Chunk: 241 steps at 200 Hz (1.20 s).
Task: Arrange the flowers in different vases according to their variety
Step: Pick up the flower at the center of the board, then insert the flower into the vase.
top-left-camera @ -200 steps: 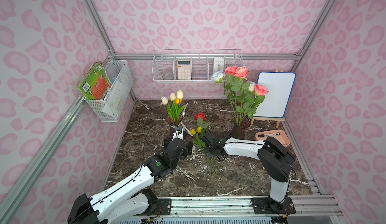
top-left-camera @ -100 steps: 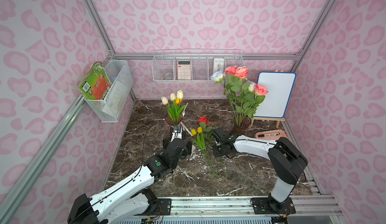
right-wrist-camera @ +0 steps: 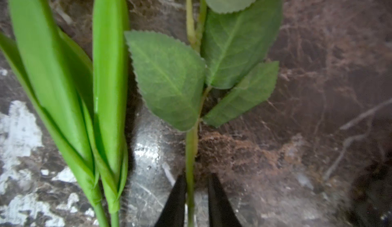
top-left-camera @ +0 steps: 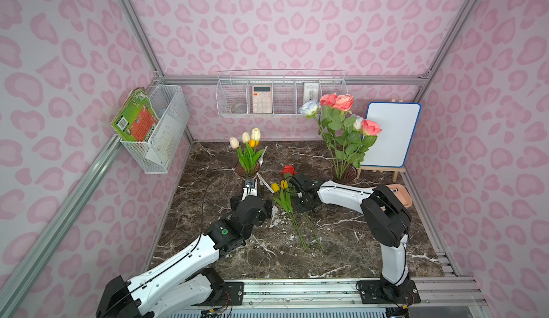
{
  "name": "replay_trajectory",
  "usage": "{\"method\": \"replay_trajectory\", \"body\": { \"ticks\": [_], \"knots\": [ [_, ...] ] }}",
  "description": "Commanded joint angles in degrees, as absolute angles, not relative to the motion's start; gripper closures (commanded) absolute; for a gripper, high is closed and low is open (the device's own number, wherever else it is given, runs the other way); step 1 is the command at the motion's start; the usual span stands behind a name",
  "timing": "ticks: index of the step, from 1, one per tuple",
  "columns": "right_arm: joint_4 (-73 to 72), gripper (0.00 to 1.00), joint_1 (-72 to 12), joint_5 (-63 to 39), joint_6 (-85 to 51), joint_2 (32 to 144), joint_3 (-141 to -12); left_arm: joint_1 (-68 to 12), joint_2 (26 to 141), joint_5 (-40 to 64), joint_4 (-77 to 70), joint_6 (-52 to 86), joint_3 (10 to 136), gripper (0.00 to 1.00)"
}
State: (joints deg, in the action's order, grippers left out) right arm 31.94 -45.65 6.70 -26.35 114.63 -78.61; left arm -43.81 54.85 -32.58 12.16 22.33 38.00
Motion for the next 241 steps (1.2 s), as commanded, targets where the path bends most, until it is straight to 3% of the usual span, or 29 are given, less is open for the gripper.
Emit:
{"method": "replay_trajectory", "body": {
  "ticks": [1,16,59,151,241],
  "knots": [
    [34.5,0.92,-45.61,11.58,-25.71,113.45,-80.39,-43.75,54.62,-32.96,12.38,22.29,37.9,0.02],
    [34.17,1.0,-45.53,12.45,-24.95,112.19,-81.08,-43.76,53.87,-32.13,11.78,21.68,37.48,0.02],
    [28.22,1.0,-45.48,10.88,-20.47,102.23,-79.04,-43.77,50.04,-30.94,9.51,20.75,35.07,0.01],
    [5.18,1.0,-45.35,-3.89,-12.12,79.18,-70.9,-43.73,48.69,-31.11,9.3,21.01,34.37,0.02],
    [-10.3,1.0,-38.95,-0.12,-10.47,64.93,-68.25,-43.76,49.25,-30.89,8.44,20.74,33.86,0.01]
  ]
}}
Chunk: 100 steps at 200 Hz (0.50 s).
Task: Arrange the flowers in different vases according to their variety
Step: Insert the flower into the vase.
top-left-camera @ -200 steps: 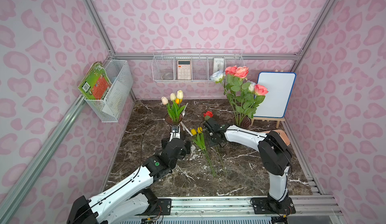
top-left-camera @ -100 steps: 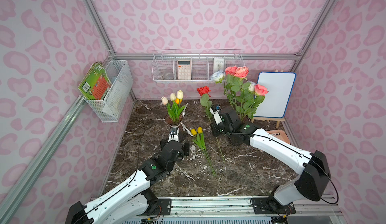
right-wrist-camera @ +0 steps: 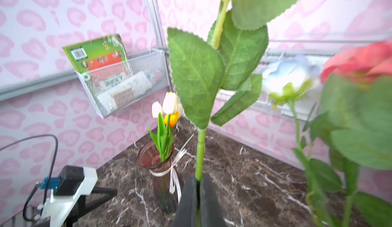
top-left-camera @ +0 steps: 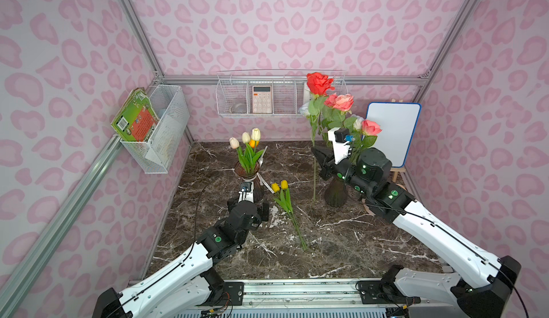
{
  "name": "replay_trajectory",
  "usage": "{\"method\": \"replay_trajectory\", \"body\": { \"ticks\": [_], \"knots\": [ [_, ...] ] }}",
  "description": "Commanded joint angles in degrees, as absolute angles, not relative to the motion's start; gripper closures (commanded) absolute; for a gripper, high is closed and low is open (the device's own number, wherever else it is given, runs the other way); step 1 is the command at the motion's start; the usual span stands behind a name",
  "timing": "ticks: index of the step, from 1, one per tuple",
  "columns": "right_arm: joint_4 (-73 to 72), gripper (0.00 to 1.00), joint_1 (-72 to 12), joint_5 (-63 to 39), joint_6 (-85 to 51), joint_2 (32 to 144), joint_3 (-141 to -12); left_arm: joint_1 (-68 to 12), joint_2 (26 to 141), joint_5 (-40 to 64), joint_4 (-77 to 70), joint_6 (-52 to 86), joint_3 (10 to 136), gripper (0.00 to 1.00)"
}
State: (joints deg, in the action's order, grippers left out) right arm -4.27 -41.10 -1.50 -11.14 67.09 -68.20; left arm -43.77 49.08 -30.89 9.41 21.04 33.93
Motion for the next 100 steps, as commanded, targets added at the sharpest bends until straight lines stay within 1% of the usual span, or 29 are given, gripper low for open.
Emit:
{"method": "replay_trajectory", "body": {
  "ticks": [1,49,100],
  "knots": [
    [-10.29,1.0,-38.86,-0.19,-10.46,64.85,-68.31,-43.72,49.28,-30.87,8.44,20.74,33.94,0.01],
    [-13.47,1.0,-32.23,1.72,-10.83,61.0,-68.5,-43.75,49.56,-30.76,8.07,20.57,33.82,0.01],
    [-17.18,1.0,-27.37,6.35,-5.55,59.87,-67.98,-43.75,50.29,-30.77,8.58,20.74,34.38,0.02]
  ]
}}
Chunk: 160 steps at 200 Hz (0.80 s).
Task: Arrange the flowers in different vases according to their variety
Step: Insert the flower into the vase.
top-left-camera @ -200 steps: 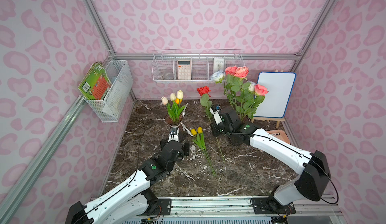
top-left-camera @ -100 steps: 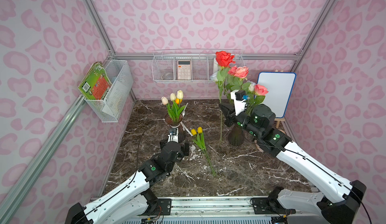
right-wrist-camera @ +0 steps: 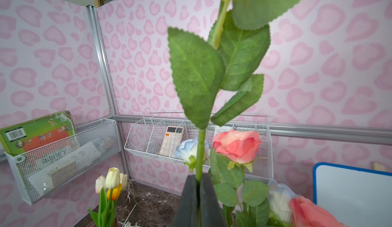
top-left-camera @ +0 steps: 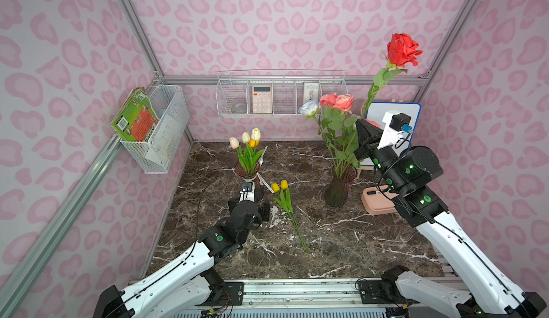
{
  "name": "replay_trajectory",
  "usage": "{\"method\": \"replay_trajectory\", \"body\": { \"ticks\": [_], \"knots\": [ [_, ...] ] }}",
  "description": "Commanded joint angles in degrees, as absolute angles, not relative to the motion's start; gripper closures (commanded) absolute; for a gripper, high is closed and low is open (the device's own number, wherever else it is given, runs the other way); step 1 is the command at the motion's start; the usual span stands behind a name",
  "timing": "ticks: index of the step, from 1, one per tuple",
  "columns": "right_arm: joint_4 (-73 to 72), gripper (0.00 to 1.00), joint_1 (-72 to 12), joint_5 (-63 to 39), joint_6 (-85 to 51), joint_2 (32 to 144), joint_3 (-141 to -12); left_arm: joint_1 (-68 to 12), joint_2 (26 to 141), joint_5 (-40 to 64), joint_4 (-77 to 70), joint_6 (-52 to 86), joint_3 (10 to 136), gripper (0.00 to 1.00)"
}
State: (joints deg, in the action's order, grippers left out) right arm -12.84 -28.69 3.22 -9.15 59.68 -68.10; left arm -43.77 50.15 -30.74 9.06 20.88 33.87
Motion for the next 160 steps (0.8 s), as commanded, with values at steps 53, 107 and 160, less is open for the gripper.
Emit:
{"method": "replay_trajectory", "body": {
  "ticks": [53,107,160],
  "knots": [
    [-23.55,1.0,-24.02,4.84,-3.51,64.49,-68.28,-43.74,50.07,-30.56,8.19,20.74,34.06,0.01],
    [-27.59,1.0,-23.38,1.89,-2.05,68.72,-63.99,-43.75,49.78,-30.94,8.32,20.72,34.02,0.01],
    [-32.53,1.0,-22.78,1.83,-0.46,67.33,-52.75,-43.68,49.92,-30.26,7.86,21.0,33.81,0.01]
  ]
}}
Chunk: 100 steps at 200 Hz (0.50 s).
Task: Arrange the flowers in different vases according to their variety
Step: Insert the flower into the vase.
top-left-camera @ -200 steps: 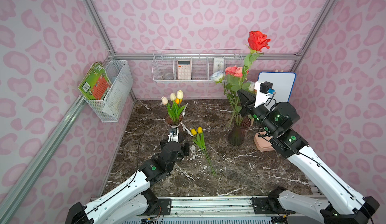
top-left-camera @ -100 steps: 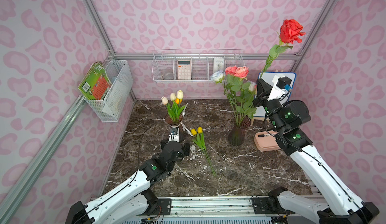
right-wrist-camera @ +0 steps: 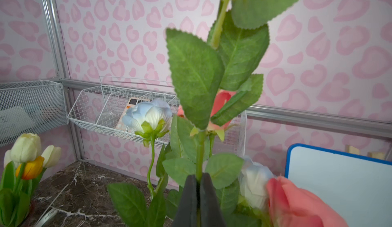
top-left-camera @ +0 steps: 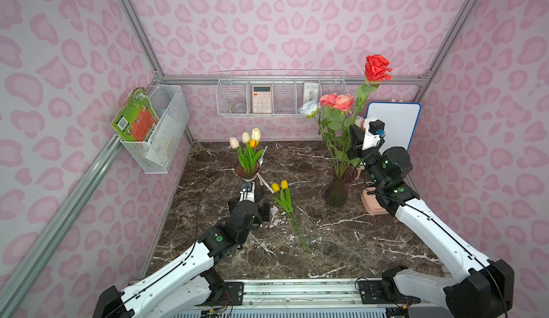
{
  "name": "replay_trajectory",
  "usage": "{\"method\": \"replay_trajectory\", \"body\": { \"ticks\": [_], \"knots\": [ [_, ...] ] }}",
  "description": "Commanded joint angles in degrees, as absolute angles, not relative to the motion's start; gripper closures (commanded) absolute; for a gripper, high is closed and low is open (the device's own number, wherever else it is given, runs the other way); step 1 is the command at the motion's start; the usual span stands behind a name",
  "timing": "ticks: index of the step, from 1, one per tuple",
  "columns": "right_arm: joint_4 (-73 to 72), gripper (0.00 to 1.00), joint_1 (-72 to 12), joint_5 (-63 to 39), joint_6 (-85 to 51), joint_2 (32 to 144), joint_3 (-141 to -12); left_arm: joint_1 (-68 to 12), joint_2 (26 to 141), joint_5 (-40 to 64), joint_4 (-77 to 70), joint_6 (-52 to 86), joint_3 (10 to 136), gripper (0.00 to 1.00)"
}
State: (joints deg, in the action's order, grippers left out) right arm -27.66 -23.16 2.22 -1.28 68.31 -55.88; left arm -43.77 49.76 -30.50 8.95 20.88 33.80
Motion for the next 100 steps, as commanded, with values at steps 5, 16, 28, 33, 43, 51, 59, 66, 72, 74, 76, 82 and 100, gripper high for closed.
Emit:
{"method": "replay_trajectory", "body": {
  "ticks": [5,16,28,33,43,51,59,66,72,74,76,82,100],
  "knots": [
    [-32.54,1.0,-22.69,1.81,-0.78,67.05,-51.89,-43.71,49.91,-30.24,7.91,21.01,33.75,0.01],
    [-32.39,1.0,-22.68,1.6,-1.76,66.35,-50.14,-43.7,49.97,-30.1,7.73,21.01,33.73,0.02],
    [-31.42,0.95,-22.67,1.17,-3.32,65.71,-48.92,-43.75,50.09,-30.06,7.65,21.08,33.66,0.01],
    [-30.77,0.9,-22.63,0.91,-4.0,65.56,-48.74,-43.71,50.18,-30.06,7.64,21.09,33.65,0.01],
    [-28.33,0.78,-22.62,0.6,-5.17,65.48,-48.98,-43.69,50.31,-30.06,7.75,21.14,33.79,0.01],
    [-26.1,0.7,-22.66,0.38,-6.04,65.48,-49.52,-43.72,50.44,-30.04,7.75,21.18,33.92,0.01],
    [-23.62,0.67,-22.66,-0.36,-6.6,65.43,-50.22,-43.72,50.5,-29.84,7.41,21.14,33.74,0.01],
    [-21.22,0.64,-22.68,-0.78,-7.21,65.31,-50.91,-43.7,50.76,-29.8,7.16,21.16,33.67,0.01],
    [-19.08,0.63,-22.68,-0.97,-7.96,65.1,-51.5,-43.69,51.11,-29.88,7.12,21.18,33.73,0.02],
    [-18.48,0.62,-22.68,-1.01,-8.21,64.99,-51.68,-43.73,51.25,-29.93,7.12,21.18,33.7,0.02],
    [-17.8,0.62,-22.68,-1.04,-8.42,64.89,-51.75,-43.74,51.35,-29.96,7.12,21.18,33.76,0.02],
    [-15.87,0.59,-22.61,-1.29,-9.09,64.5,-52.15,-43.72,51.79,-30.18,7.21,21.18,33.87,0.02],
    [-10.43,0.5,-22.62,-2.21,-10.89,63.19,-52.97,-43.69,53.02,-30.32,7.08,21.36,34.1,0.01]
  ]
}}
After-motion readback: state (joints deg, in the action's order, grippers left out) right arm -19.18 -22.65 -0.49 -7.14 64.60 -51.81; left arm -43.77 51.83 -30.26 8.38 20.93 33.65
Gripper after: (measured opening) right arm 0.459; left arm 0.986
